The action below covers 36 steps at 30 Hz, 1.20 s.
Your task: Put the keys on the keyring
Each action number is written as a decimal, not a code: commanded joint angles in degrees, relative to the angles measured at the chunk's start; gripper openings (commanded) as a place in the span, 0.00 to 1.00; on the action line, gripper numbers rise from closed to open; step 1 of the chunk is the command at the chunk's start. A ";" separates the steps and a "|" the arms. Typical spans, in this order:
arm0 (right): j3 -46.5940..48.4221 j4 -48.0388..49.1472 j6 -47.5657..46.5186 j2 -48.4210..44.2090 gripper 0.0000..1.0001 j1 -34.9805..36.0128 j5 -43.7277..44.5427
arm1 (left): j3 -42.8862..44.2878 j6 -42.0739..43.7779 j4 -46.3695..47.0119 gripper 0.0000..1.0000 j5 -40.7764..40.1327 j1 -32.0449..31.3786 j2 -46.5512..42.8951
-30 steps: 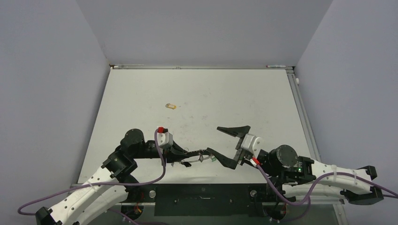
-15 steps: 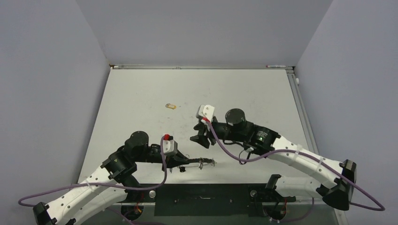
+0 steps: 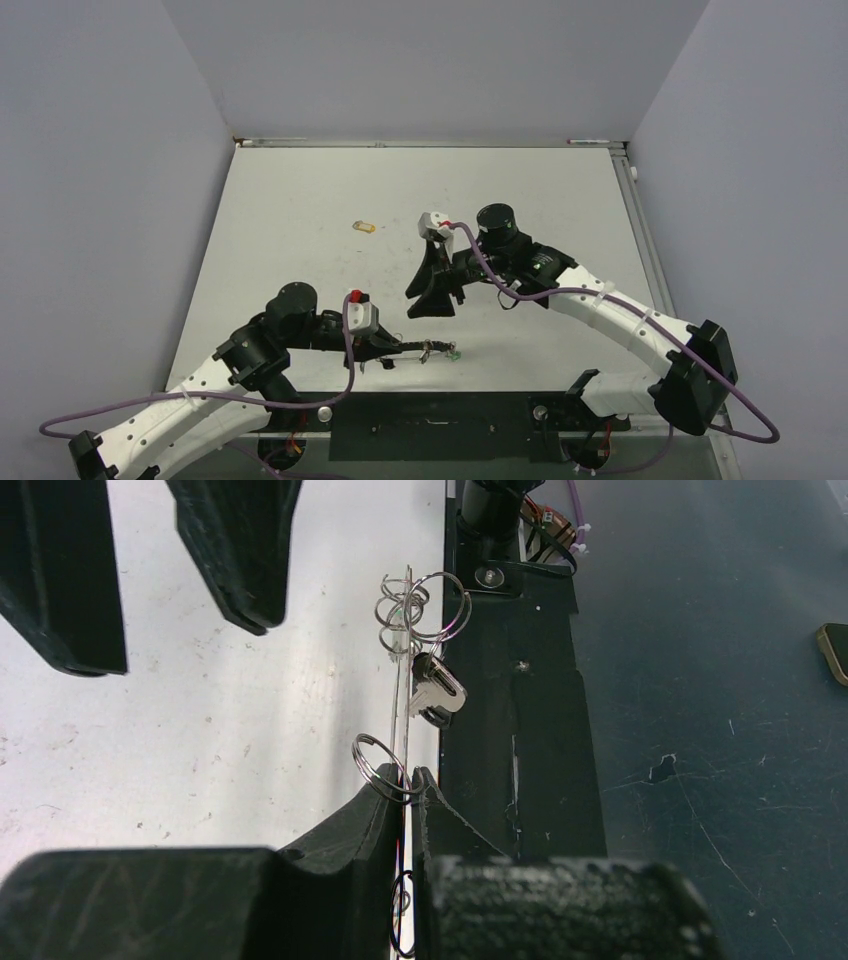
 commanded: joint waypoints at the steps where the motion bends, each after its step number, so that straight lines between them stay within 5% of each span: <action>1: 1.69 1.86 0.03 1.00 0.49 2.00 -6.32 | 2.99 0.59 1.76 0.00 0.05 -0.25 -0.60; 11: 4.31 -4.04 -4.17 5.29 0.47 8.79 -0.89 | 3.16 0.38 1.48 0.00 -0.82 -0.21 -0.47; 14: 4.21 -4.24 -4.22 6.13 0.39 9.26 -0.86 | 3.16 0.46 1.32 0.00 -1.18 -0.21 -0.38; 19: 4.20 -4.68 -4.55 6.63 0.12 9.78 -0.29 | 3.25 0.45 1.17 0.00 -1.65 -0.21 -0.45; 22: 4.44 -4.43 -4.47 6.42 0.06 9.74 -1.15 | 3.25 0.31 1.03 0.00 -1.84 -0.26 -0.41; 30: 5.08 -4.86 -4.67 5.54 0.08 9.78 -2.02 | 3.29 0.35 0.85 0.00 -2.43 -0.22 -0.57; 36: 4.41 -3.93 -4.99 4.79 0.25 9.79 -3.09 | 3.34 0.28 0.80 0.00 -2.35 -0.21 -0.50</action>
